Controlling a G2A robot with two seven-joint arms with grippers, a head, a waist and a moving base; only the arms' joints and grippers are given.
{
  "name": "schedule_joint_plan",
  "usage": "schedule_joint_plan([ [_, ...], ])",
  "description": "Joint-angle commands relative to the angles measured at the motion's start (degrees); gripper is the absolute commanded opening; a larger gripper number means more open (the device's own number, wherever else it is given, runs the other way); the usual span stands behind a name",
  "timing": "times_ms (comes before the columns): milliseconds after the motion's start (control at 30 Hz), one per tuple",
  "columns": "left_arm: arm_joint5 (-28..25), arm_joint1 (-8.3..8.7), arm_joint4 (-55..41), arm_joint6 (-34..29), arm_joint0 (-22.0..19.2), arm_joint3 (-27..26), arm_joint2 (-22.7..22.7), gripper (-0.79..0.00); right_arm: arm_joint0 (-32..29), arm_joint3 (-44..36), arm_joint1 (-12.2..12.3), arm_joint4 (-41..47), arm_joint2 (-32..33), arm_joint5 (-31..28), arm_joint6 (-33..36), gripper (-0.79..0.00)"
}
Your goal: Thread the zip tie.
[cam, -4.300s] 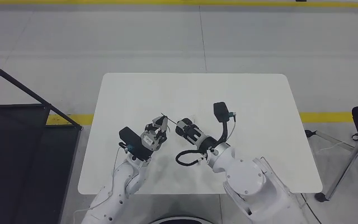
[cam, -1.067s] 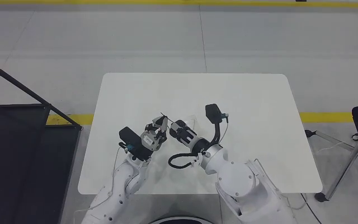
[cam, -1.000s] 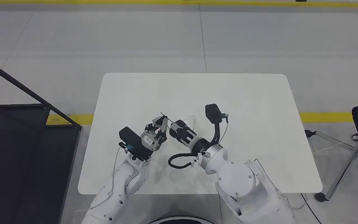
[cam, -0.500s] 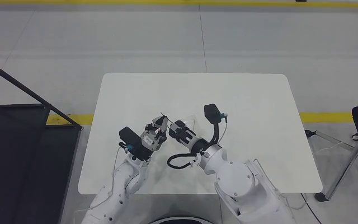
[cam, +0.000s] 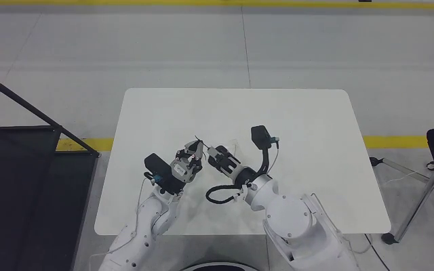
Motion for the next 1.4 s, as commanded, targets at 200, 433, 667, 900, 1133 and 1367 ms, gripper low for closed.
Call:
schedule_joint_plan([
  [200,0.00,0.00,0.00,0.00,0.00,0.00,0.00,-0.785,-0.03,0.16,-0.24,-0.03,0.15,-0.10,0.25,-0.785],
  [433,0.00,0.00,0.00,0.00,0.00,0.00,0.00,-0.785,1.58,1.64,-0.70,0.67,-0.06,0.15,0.95,-0.785],
  [667,0.00,0.00,0.00,0.00,0.00,0.00,0.00,-0.785,2.43,2.61,-1.16,1.68,-0.14,-1.56,0.61,-0.785],
  [900,0.00,0.00,0.00,0.00,0.00,0.00,0.00,-0.785,0.24,2.04,-1.23,2.66,0.78,-6.39,-0.57,-0.785],
  [1133,0.00,0.00,0.00,0.00,0.00,0.00,0.00,-0.785,-1.28,1.87,-1.03,1.56,1.52,-8.39,0.28,-0.785],
  [1367,0.08,0.00,-0.21,-1.12,0.41,-1.00,-0.12,-0.785,0.86,3.15,-1.36,0.05,0.49,-5.29,1.69,-0.785],
])
